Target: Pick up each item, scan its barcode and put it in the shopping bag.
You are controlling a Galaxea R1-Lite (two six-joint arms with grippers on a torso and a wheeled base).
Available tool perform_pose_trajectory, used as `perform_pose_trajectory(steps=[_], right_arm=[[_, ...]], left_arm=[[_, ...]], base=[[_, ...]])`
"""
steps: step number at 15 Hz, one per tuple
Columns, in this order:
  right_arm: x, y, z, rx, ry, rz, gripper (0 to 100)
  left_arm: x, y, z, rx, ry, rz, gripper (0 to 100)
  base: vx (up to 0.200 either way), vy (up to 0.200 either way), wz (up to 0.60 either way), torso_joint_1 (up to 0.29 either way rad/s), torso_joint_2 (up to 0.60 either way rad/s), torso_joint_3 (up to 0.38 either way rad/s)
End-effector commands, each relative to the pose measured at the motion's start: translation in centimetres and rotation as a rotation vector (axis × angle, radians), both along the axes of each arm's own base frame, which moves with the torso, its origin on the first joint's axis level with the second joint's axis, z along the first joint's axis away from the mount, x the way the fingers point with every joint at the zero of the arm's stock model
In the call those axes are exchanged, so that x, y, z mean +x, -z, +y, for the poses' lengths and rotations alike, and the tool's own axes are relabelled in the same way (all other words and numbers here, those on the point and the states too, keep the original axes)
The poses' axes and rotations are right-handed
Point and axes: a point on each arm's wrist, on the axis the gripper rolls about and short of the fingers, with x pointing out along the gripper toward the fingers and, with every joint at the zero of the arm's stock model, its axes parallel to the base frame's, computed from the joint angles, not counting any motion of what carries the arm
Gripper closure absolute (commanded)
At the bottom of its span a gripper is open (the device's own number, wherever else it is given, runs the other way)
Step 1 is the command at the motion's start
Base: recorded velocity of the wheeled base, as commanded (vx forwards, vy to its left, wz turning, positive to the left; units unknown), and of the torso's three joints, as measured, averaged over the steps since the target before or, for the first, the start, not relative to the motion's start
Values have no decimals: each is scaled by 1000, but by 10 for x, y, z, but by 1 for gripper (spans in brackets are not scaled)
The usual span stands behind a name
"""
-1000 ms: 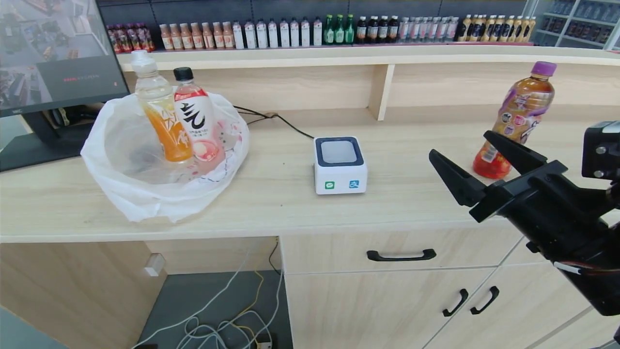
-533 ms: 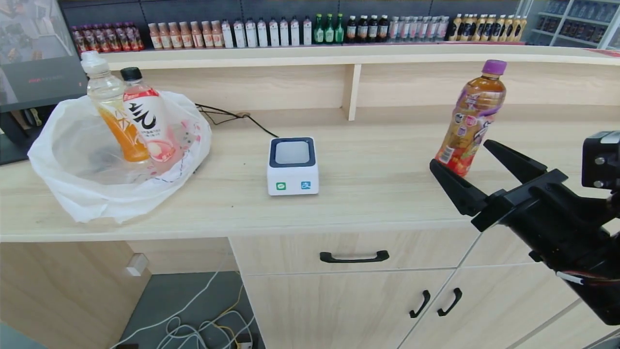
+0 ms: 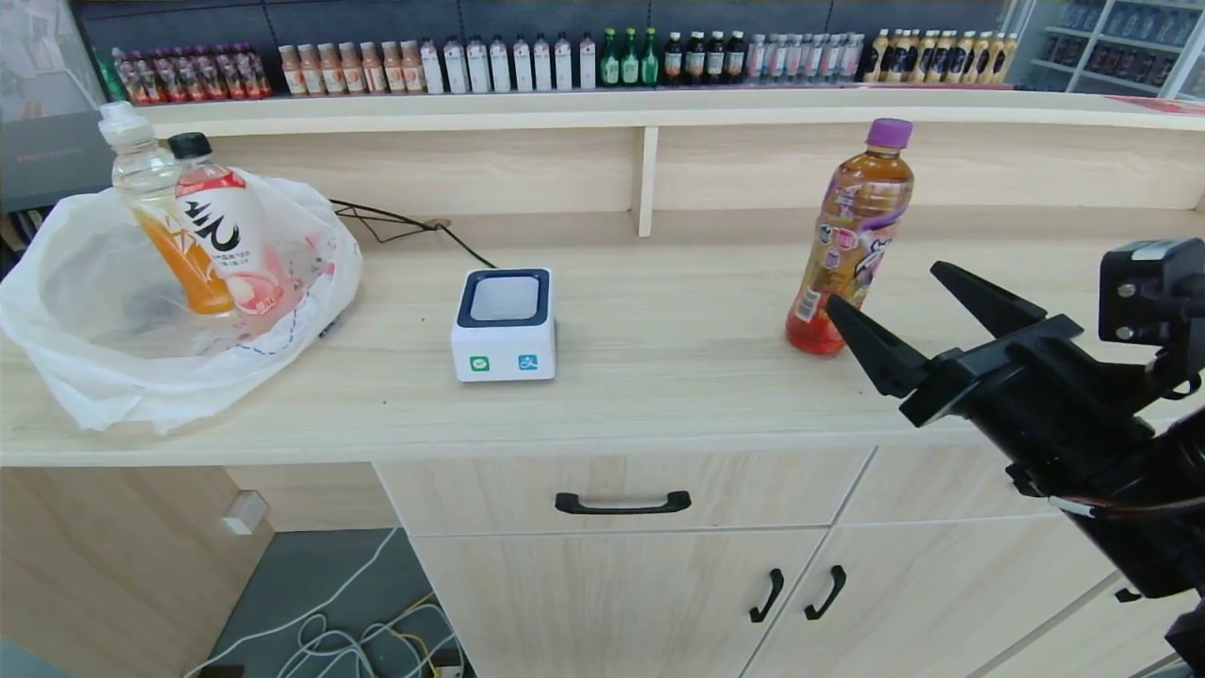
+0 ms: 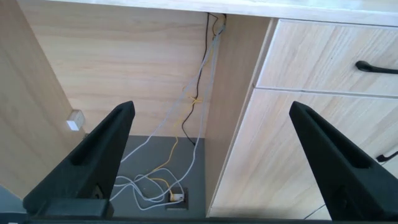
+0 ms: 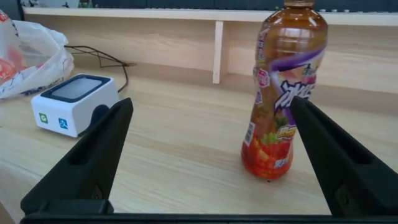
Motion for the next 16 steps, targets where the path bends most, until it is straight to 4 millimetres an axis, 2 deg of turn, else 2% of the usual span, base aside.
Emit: perform_pose_trajectory(steps=[1,9,16], right_arm=[[16,0,-9,1,63,-3,0],[32,3,-8,0,78,2,0],[64,8,4,18,74,7,0]], left_arm=[[0,0,0,0,-1,0,0],[0,0,0,0,1,0,0],[0,0,0,0,1,0,0]], base=[[0,0,0,0,0,0],[0,0,0,0,0,0],[0,0,0,0,0,0]])
